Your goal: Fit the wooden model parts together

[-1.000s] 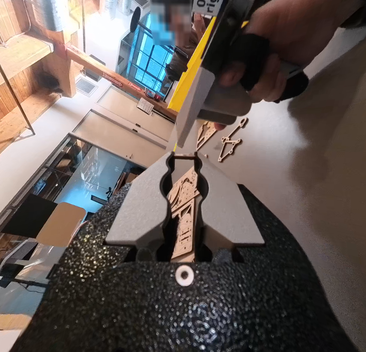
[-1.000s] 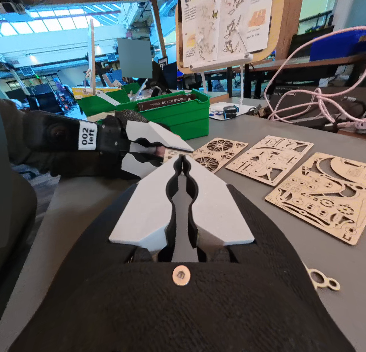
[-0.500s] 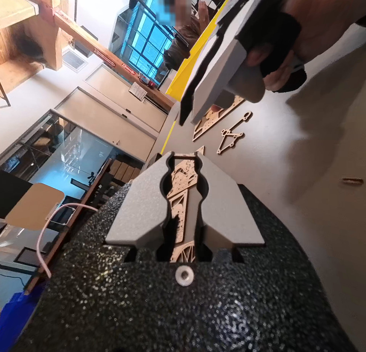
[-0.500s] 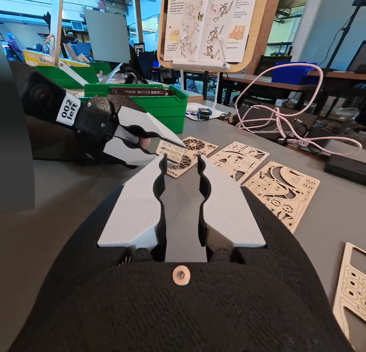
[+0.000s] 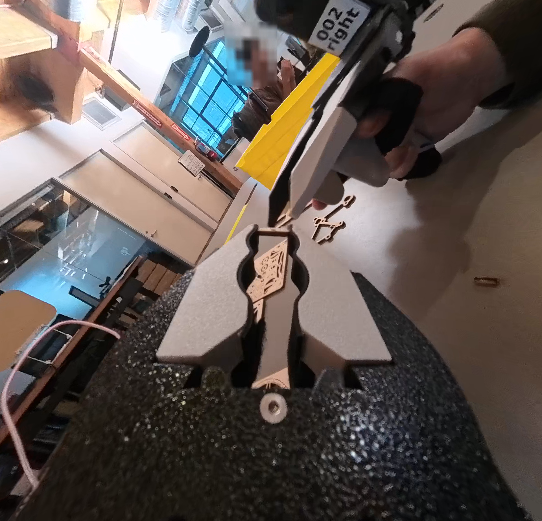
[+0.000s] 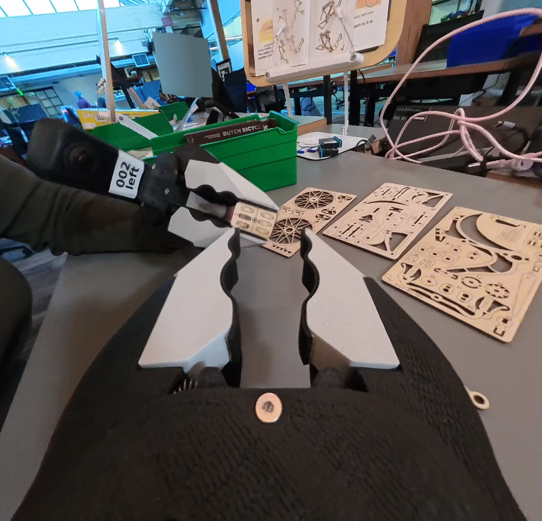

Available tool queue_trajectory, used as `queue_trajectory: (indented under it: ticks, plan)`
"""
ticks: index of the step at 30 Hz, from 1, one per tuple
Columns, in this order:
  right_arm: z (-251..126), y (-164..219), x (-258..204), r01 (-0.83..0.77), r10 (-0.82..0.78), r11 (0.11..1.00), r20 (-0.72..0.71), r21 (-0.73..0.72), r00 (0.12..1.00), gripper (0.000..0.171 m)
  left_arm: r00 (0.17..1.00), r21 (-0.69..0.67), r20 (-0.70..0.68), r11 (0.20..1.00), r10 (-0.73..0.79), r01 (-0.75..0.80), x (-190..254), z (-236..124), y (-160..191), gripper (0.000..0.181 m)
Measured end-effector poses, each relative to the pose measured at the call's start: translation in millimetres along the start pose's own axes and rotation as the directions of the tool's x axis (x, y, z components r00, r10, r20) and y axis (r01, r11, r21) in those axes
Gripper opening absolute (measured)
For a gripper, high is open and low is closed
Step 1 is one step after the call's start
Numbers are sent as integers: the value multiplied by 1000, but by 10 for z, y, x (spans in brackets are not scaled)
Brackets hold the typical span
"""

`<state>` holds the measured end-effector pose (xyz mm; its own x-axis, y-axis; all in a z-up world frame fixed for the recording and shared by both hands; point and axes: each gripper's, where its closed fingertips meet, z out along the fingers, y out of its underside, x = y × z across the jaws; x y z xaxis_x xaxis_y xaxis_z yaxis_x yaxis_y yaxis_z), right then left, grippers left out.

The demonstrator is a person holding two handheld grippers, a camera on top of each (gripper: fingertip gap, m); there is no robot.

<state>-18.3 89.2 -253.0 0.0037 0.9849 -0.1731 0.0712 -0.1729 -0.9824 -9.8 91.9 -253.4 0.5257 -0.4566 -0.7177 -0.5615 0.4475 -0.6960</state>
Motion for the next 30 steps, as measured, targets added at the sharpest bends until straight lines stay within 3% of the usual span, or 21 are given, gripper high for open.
queue_trajectory:
  ticks: [14,17,26,30]
  plan:
    - [13,37,-108,-71,72,997,87,-21,994,29,995,13,-9,995,96,-96,78,4,-67,25]
    - [11,29,-171,-84,85,996,131,-18,988,25,993,24,-6,993,116,-116,86,-2,-88,18]
    - [-77,-121,-293,-274,247,961,317,42,916,5,999,183,-31,983,12,-6,81,-84,-257,22]
    - [-122,-158,-241,-239,212,969,289,61,934,1,998,175,-45,983,-48,56,68,-64,-215,19]
